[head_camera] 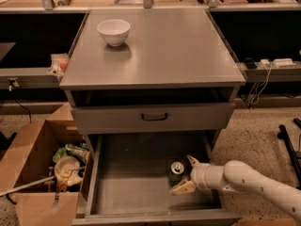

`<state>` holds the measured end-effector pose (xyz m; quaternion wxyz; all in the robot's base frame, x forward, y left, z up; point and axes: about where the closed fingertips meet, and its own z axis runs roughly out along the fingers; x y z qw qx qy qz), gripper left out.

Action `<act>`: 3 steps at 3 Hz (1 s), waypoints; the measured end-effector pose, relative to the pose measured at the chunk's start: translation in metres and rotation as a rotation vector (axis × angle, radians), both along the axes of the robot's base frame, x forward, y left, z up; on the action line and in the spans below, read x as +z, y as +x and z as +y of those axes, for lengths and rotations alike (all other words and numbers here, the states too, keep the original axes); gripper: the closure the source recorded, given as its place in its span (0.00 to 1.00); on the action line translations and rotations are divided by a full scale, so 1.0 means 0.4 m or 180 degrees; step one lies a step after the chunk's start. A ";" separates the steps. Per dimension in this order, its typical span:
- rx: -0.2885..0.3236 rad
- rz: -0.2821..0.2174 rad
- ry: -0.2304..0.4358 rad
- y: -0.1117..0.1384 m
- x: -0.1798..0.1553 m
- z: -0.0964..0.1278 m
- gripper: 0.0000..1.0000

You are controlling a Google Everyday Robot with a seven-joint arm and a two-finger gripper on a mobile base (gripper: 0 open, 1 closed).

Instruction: Pick green can from middle drawer and place on counter

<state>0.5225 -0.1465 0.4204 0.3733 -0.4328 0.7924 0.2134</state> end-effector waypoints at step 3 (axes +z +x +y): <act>-0.0016 -0.0231 0.0188 0.028 0.016 0.038 0.64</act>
Offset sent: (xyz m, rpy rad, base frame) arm 0.0134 0.0055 -0.0062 0.0610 -0.0429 -0.0456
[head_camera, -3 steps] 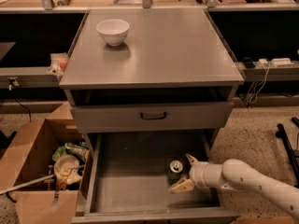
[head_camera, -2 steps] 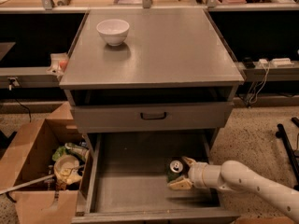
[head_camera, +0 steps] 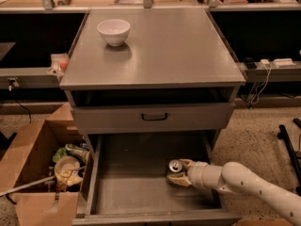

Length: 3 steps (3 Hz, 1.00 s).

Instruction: Pick green can from middle drawer and place on counter

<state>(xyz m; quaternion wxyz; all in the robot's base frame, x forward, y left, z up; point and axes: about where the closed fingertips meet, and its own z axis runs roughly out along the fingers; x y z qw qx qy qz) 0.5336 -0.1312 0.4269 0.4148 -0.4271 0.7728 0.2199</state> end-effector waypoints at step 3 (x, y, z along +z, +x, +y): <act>0.0292 -0.0400 0.0163 -0.074 0.315 -0.062 1.00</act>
Offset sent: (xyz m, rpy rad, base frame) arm -0.0408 -0.0548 0.2040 0.0545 -0.1950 0.1192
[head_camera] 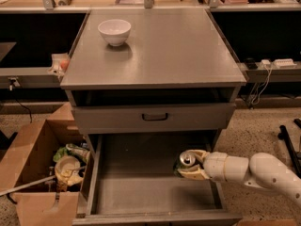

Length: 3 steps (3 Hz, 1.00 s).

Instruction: Pick green can from middle drawer and place on counter

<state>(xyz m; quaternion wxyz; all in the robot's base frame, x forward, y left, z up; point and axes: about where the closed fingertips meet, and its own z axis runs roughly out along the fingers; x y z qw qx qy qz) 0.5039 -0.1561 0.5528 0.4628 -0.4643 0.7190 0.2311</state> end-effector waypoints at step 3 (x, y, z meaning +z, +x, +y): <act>0.0454 -0.0596 0.0029 0.025 0.475 0.115 1.00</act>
Offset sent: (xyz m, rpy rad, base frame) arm -0.0027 0.0477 0.1808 0.0359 -0.1808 0.1593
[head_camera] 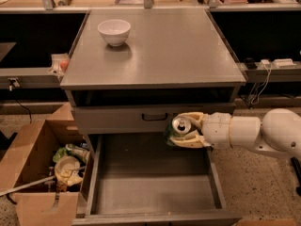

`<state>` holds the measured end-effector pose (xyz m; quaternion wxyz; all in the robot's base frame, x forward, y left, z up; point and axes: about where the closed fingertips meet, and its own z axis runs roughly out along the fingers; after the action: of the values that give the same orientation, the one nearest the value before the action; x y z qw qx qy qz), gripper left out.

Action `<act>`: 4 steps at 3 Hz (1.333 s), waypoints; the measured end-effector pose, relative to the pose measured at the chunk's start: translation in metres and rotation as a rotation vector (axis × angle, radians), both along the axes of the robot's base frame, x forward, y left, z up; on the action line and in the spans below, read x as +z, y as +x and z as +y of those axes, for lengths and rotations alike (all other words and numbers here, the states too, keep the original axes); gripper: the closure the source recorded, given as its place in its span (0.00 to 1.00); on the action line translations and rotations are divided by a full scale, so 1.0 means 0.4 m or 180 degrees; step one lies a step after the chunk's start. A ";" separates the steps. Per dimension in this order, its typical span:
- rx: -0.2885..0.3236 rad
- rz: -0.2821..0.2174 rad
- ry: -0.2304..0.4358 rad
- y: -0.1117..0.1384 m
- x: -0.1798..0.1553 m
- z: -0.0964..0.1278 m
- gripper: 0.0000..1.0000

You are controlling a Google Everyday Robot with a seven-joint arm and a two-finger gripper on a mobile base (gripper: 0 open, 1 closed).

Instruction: Pick green can from middle drawer and place on counter

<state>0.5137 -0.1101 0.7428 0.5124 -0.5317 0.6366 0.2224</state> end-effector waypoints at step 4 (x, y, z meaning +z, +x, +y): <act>-0.0222 -0.0143 -0.0085 0.160 0.323 0.034 1.00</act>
Offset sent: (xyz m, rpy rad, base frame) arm 0.0314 0.0014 0.0543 0.0426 0.0173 -0.0780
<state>0.5778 -0.0966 0.8719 0.5268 -0.5208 0.6460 0.1839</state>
